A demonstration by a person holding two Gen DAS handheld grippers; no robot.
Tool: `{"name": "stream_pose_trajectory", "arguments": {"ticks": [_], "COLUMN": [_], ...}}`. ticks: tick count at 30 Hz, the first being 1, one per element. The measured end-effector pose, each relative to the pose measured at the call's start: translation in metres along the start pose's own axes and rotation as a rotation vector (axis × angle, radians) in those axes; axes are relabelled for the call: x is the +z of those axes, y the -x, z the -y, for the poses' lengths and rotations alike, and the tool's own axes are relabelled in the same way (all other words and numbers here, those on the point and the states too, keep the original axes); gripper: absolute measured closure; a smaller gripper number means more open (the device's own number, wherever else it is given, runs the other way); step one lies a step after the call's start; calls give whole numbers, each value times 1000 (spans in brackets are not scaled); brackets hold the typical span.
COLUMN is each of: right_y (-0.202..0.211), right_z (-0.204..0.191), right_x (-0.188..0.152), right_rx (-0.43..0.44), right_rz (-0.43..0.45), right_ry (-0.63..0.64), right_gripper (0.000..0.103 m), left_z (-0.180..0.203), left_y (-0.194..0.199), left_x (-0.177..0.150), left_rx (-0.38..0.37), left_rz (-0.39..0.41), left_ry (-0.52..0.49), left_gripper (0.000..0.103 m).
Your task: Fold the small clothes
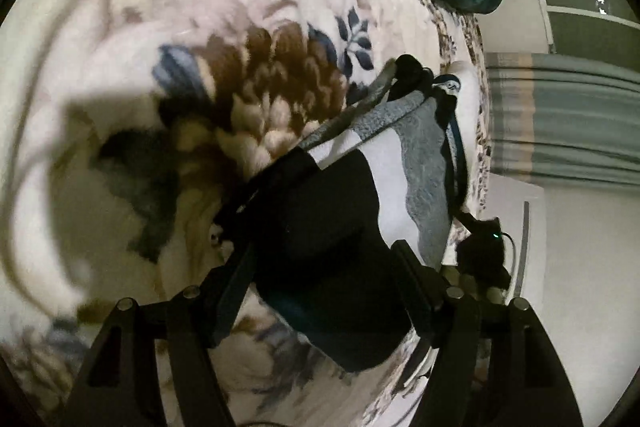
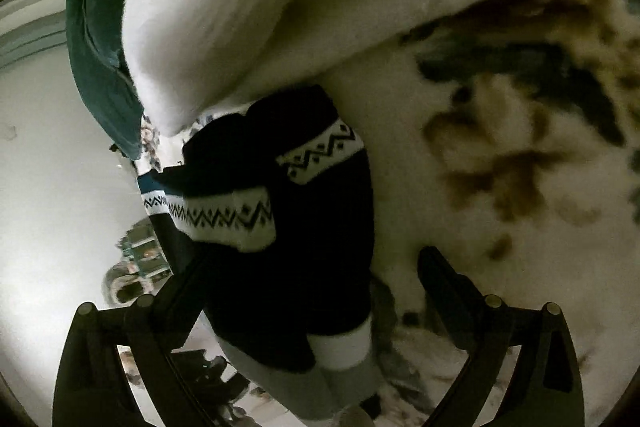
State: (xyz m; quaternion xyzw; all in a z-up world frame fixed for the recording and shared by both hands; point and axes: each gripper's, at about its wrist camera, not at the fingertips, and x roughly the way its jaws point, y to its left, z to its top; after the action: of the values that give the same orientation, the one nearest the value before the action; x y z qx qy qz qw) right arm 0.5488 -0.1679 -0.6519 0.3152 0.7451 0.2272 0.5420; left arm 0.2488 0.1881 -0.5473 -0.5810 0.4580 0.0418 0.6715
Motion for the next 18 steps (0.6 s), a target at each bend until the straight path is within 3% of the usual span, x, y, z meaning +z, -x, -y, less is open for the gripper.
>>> {"name": "stream_pose_trajectory", "arguments": {"ticks": [5, 8, 13, 15, 16, 17, 18], "right_y": [-15, -23, -33, -37, -38, -40, -41], "right_z": [2, 3, 6, 9, 8, 7, 7], "right_x": [8, 10, 12, 11, 11, 11, 10], "right_rx": [67, 79, 100, 119, 122, 126, 130], "right_rz": [-16, -21, -21, -14, -12, -4, 3], "right_ry": [-34, -51, -58, -66, -65, -65, -69], "right_gripper": [3, 2, 0, 0, 0, 0, 0], "left_z": [-15, -18, -18, -9, 1, 8, 16], "left_y": [-8, -27, -54, -52, -50, -48, -44], "left_x": [-16, -12, 7, 10, 11, 12, 13], "left_rx": [20, -22, -84, -61, -45, -29, -7], "left_rz": [-45, -65, -5, 28, 41, 50, 60], "left_ry": [29, 60, 155, 131, 87, 50, 10], "left_gripper": [36, 36, 34, 35, 46, 68, 74]}}
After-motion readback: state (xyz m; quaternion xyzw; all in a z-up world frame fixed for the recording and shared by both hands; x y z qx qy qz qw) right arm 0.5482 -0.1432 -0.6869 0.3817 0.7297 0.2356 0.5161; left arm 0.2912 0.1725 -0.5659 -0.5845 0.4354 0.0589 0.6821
